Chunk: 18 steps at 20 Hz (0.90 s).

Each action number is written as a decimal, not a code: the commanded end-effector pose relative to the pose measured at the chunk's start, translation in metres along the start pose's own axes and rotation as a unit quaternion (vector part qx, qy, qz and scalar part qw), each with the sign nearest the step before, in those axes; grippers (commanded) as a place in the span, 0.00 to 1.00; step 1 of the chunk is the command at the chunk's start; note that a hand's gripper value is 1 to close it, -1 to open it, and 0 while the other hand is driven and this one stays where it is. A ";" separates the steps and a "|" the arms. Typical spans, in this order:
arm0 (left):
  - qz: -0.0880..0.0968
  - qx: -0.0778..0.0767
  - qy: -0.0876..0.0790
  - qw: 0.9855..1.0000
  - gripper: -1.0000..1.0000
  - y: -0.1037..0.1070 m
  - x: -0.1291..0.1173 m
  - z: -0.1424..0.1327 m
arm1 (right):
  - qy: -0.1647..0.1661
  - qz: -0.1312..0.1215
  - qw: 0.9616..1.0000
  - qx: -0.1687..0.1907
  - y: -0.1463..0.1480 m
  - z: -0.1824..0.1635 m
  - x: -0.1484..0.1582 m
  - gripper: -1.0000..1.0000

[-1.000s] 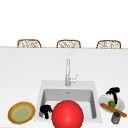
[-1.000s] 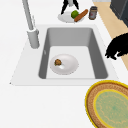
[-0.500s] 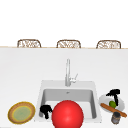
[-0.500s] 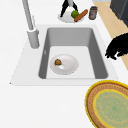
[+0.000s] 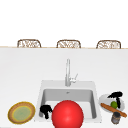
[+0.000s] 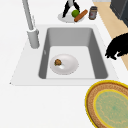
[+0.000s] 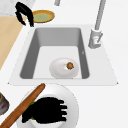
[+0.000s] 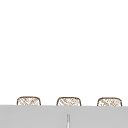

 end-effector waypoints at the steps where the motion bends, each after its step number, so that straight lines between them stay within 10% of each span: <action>1: 0.000 0.000 0.000 1.000 0.50 0.000 0.000 0.000 | -0.007 0.026 1.000 -0.015 0.013 0.014 0.005 0.00; 18: 0.000 0.000 0.000 1.000 0.50 0.000 0.000 0.000 | 0.019 0.047 0.997 -0.061 0.027 0.052 0.049 0.00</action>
